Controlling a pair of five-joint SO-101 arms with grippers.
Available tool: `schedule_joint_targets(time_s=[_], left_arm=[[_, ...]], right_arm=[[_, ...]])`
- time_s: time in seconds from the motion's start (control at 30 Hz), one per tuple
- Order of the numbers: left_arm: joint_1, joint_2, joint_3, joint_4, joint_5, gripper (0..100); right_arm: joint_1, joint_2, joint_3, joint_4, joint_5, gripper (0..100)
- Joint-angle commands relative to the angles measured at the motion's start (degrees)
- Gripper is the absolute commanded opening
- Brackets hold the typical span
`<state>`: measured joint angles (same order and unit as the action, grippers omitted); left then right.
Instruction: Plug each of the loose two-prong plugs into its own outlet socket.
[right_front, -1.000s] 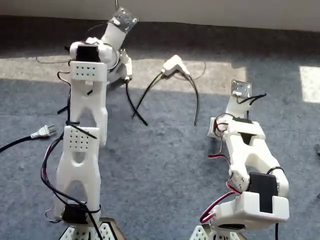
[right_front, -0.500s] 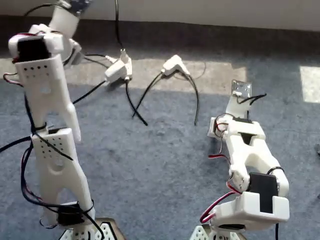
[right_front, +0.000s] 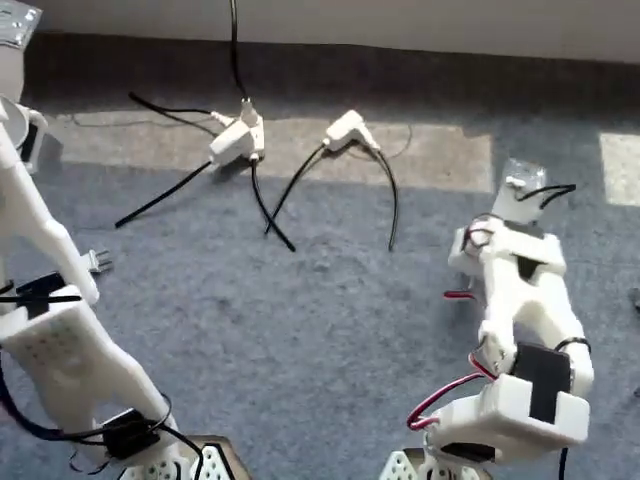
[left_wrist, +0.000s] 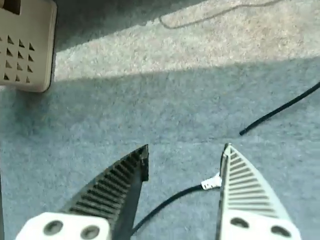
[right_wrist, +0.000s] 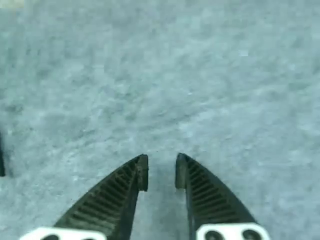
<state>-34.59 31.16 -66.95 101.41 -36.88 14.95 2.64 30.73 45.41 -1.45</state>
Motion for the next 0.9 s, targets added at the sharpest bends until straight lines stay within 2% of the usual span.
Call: schedule_joint_targets(time_s=[0.0,0.2,0.33,0.4,0.53,0.73,0.87], left_arm=[[-1.01,-18.51,23.52,0.35,0.00,23],[1.36,-36.79,53.67,0.26,-0.09,23],[4.53,-42.51,70.11,-0.26,-0.09,23],[5.23,-44.44,76.18,-3.52,1.49,23],[5.23,-47.25,84.44,-12.40,8.35,23],[6.11,-49.63,94.11,-17.32,9.05,23],[6.20,-50.33,98.07,-20.04,9.05,23]], right_arm=[[7.69,1.27,-16.57,13.41,3.69,20.0],[20.09,12.00,-49.19,30.20,13.63,20.7],[27.30,23.43,-72.48,38.99,20.92,20.7],[30.37,30.02,-83.21,41.01,24.26,20.7],[35.47,42.95,-100.00,41.27,31.03,20.7],[41.54,58.24,-116.00,36.18,37.19,20.7],[43.91,64.22,-118.02,31.69,39.30,20.7]])
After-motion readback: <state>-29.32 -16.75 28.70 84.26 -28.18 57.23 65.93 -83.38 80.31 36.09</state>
